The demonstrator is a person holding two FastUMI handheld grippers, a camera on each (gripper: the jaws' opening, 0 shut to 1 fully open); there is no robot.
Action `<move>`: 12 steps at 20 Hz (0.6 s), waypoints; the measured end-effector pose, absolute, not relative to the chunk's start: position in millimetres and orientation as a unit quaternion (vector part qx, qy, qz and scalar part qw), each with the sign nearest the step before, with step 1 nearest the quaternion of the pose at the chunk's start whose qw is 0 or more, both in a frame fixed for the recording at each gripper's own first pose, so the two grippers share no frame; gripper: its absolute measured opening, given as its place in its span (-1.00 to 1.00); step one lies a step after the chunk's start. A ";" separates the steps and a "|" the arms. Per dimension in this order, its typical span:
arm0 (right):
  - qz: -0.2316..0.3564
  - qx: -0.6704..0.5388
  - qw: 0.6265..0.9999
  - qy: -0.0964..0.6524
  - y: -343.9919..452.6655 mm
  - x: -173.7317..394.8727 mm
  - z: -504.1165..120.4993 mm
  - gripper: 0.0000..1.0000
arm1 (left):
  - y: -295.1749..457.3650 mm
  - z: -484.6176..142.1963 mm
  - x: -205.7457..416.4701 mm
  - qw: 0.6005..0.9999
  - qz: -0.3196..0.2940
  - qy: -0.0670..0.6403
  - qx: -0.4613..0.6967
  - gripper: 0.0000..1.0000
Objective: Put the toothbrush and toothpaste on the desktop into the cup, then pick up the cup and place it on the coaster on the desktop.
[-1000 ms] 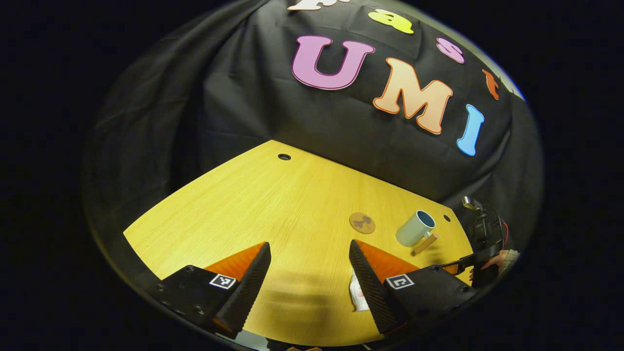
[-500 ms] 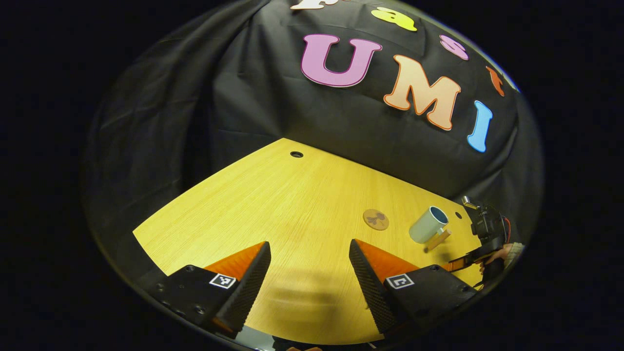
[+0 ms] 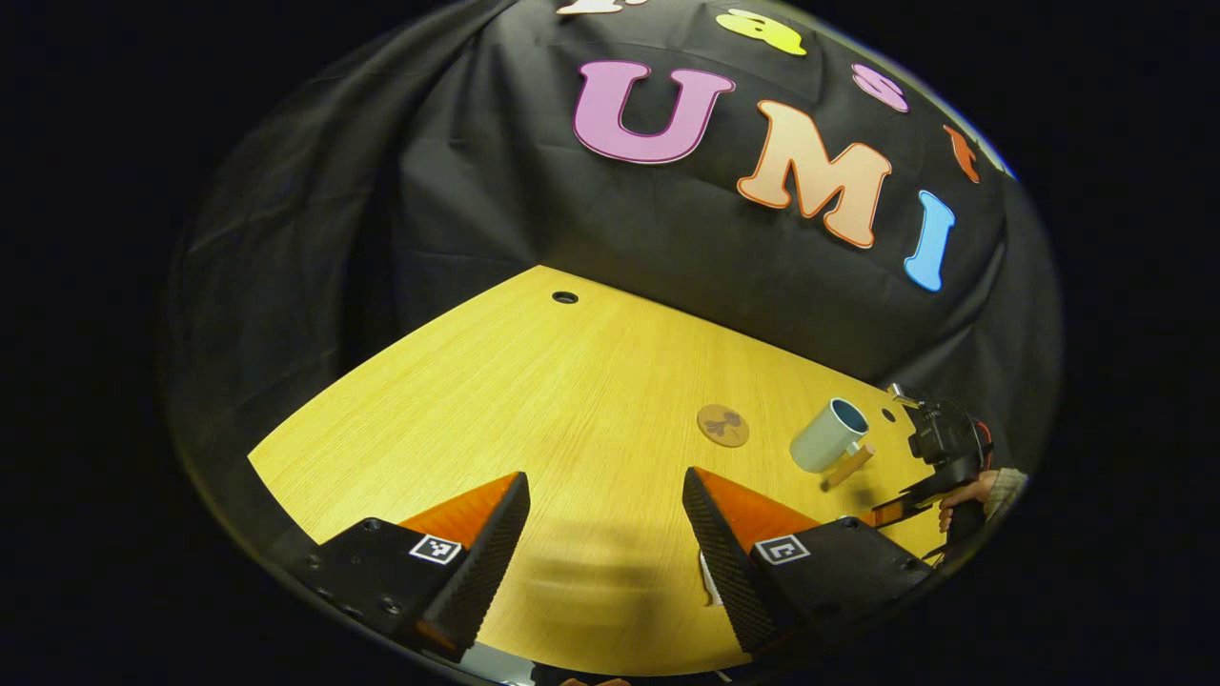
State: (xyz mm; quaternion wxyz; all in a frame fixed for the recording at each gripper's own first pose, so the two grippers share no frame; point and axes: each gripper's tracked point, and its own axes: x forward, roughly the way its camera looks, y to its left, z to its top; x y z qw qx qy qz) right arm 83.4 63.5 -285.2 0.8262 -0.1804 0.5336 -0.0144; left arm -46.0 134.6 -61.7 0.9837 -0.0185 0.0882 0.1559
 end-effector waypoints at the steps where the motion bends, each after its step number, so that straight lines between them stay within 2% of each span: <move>1: -0.013 -0.178 0.827 0.533 63.5 84.0 -286.1 -0.81 | 133.4 -62.4 -45.0 0.984 0.154 0.089 -0.019 0.90; 6: -0.002 -0.181 0.833 0.524 63.8 83.1 -284.0 -0.87 | 121.5 -73.5 -37.6 0.984 0.136 0.113 -0.026 0.89; 12: 0.012 -0.119 0.857 0.501 68.9 76.6 -282.8 -0.88 | 87.1 -107.8 -12.6 0.975 0.088 0.201 -0.012 0.89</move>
